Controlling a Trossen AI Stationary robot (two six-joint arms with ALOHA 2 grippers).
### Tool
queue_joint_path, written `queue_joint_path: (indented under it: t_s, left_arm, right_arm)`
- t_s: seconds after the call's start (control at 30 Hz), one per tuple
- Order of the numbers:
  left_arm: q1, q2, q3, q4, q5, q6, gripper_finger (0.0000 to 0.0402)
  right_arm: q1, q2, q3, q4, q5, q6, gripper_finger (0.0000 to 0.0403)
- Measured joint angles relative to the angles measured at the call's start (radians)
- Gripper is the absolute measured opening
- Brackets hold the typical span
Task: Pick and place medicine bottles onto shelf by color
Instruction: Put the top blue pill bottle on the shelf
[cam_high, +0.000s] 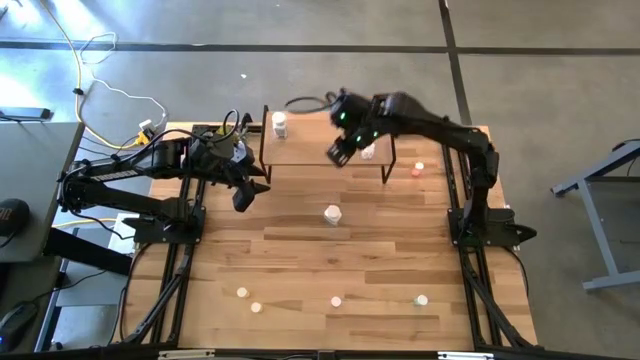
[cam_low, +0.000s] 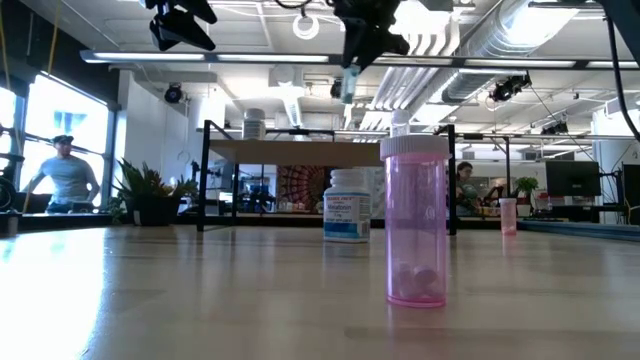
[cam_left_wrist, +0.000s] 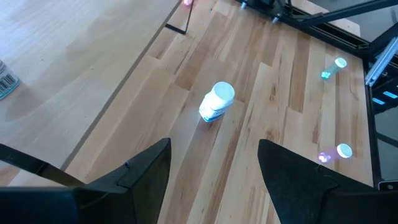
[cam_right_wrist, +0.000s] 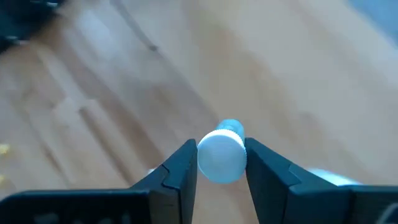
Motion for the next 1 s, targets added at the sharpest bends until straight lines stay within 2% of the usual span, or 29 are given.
queue_joint_path:
  t_s: [0.27, 0.57, 0.9, 1.0]
  left_arm:
    - [0.000, 0.000, 0.000, 0.000, 0.000, 0.000, 0.0229]
    - [0.000, 0.000, 0.000, 0.000, -0.003, 0.000, 0.0229]
    - [0.000, 0.000, 0.000, 0.000, -0.003, -0.002, 0.0229]
    - [0.000, 0.000, 0.000, 0.000, -0.003, -0.002, 0.0229]
  right_arm:
    - [-0.206, -0.001, 0.091, -0.090, -0.050, -0.151, 0.0105]
    - [-0.396, -0.001, 0.108, -0.106, -0.138, -0.242, 0.0106]
    - [-0.424, 0.051, 0.107, -0.190, -0.161, -0.314, 0.0106]
    - [-0.426, 0.074, 0.107, -0.164, -0.212, -0.318, 0.0106]
